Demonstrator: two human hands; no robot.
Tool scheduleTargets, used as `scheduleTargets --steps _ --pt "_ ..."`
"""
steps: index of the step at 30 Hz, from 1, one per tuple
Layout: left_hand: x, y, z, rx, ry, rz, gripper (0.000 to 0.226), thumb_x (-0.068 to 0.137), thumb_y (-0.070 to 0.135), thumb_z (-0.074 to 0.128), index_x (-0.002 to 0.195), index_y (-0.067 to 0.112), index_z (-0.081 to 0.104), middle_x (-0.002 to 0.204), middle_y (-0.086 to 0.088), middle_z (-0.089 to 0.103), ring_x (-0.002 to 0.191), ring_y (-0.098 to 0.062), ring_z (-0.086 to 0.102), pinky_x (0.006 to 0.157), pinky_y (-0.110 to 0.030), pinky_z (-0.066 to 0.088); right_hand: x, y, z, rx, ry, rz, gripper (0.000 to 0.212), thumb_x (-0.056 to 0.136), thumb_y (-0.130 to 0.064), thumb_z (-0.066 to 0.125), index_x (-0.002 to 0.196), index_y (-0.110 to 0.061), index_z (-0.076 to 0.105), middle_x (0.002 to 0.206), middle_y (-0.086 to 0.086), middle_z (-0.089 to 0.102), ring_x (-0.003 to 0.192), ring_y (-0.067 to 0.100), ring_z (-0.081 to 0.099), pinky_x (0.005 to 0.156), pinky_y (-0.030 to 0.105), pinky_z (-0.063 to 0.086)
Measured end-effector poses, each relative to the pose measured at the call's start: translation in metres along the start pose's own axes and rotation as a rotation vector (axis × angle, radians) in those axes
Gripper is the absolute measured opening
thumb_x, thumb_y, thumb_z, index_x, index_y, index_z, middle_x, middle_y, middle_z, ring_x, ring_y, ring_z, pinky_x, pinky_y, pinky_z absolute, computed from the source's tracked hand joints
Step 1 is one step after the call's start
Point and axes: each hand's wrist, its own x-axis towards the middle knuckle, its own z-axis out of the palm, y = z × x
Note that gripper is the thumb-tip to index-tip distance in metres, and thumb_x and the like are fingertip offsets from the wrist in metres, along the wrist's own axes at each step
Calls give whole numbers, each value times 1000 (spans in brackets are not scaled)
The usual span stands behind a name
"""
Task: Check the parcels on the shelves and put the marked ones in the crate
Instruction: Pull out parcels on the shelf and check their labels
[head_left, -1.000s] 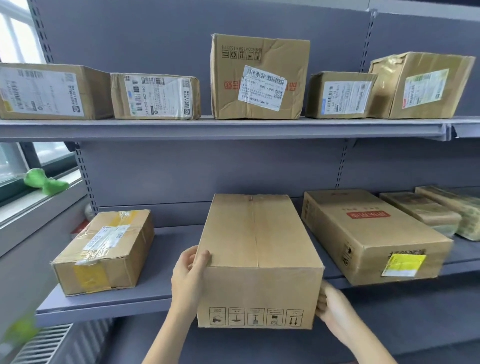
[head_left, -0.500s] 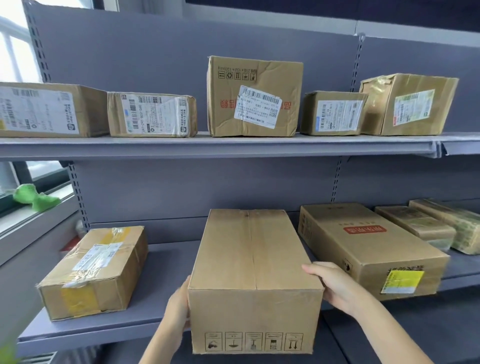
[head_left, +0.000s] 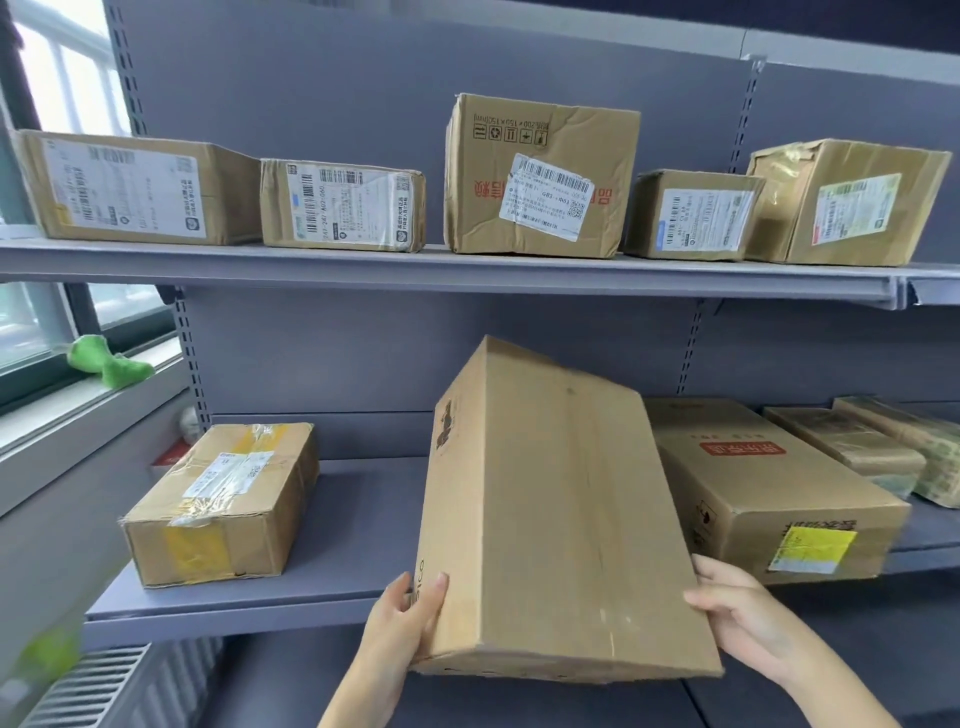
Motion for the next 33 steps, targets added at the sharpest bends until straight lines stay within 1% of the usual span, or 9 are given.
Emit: scheduleTargets --steps 4,9,13,18,21,24,27,30,33 --pt "-1 10 -3 81 -98 99 69 69 45 76 125 16 48 109 1 64 98 -14 61 70 -25 48 -7 6 0 11 47 -61 114 10 -14 90 116 5 54 101 22 69 86 30 69 64 33 56" --pt "7 43 -9 220 -207 168 68 75 35 68 135 20 39 127 4 53 114 -15 53 77 -22 50 -11 -11 31 -21 163 -189 79 49 -14 82 121 -3 50 112 19 64 99 31 61 76 39 50" --pt "9 54 -21 224 -329 175 100 44 59 84 129 27 45 126 8 59 116 -17 55 96 -35 47 -9 -3 44 -76 255 -226 112 10 -39 94 110 -9 54 106 14 66 100 31 61 84 44 50" --pt "9 51 -24 150 -351 11 49 76 43 58 119 19 58 95 2 69 88 -18 63 78 -33 44 -8 15 55 -167 284 -271 110 6 -47 91 104 -12 56 99 10 69 94 30 65 87 48 50" --pt "37 21 -48 40 -273 36 69 82 49 60 133 5 45 85 1 71 75 -18 65 75 -36 48 -9 20 64 -223 303 -324 106 6 -54 88 100 -17 57 97 7 70 92 24 65 77 39 52" --pt "9 45 -26 -62 -260 47 36 80 42 56 109 23 67 104 -1 68 101 -20 61 94 -42 44 -11 22 70 -251 334 -381 105 5 -59 85 97 -18 57 96 5 71 91 21 66 72 32 50" --pt "-16 68 -17 -158 -303 109 34 58 25 43 74 18 72 65 -4 62 64 -20 53 59 -30 35 -14 25 76 -268 350 -427 106 3 -61 84 97 -20 55 96 2 70 89 16 65 67 24 49" --pt "-19 82 -19 -146 -203 169 41 51 22 44 85 11 63 68 -4 62 68 -25 50 59 -31 35 -14 26 78 -301 353 -459 98 11 -50 90 99 -25 52 99 -3 67 93 11 63 70 23 48" --pt "-16 96 -15 -139 -92 223 50 54 28 54 95 2 60 90 -15 60 82 -33 51 71 -36 41 -1 24 75 -339 397 -444 76 44 -1 89 100 -30 47 103 -7 62 99 15 59 85 33 47"
